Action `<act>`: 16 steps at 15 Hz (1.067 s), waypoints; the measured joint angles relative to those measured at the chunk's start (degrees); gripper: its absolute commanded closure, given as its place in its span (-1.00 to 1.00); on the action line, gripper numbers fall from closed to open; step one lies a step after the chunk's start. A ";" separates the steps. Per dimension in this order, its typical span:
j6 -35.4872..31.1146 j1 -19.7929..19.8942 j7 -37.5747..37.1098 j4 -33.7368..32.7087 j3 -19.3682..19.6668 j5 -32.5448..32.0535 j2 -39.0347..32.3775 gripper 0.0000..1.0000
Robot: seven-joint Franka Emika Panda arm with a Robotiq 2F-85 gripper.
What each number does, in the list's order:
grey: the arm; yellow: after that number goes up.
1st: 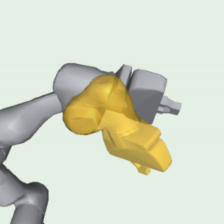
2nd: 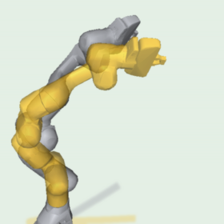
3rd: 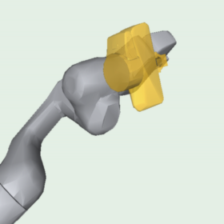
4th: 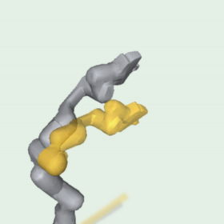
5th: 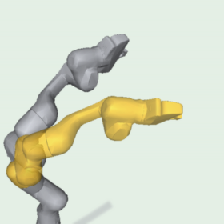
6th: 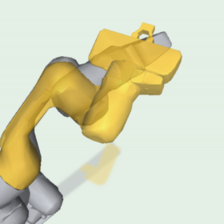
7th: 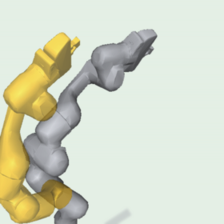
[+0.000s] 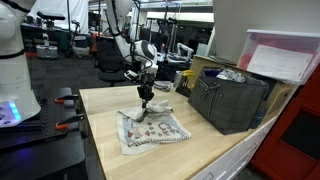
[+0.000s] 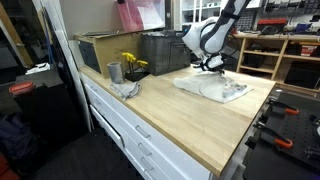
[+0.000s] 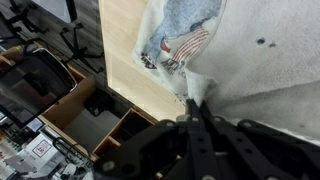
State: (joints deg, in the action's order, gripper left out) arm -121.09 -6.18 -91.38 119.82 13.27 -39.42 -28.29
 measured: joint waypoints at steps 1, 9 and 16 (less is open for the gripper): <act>0.00 0.00 0.00 0.00 0.00 0.00 0.00 0.99; 0.00 5.19 -0.22 -4.26 1.97 0.11 -1.91 0.99; 1.98 10.79 -2.61 -5.27 5.33 1.03 -3.13 0.99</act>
State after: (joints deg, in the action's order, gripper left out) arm -119.12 4.61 -93.99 114.55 18.59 -38.39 -31.42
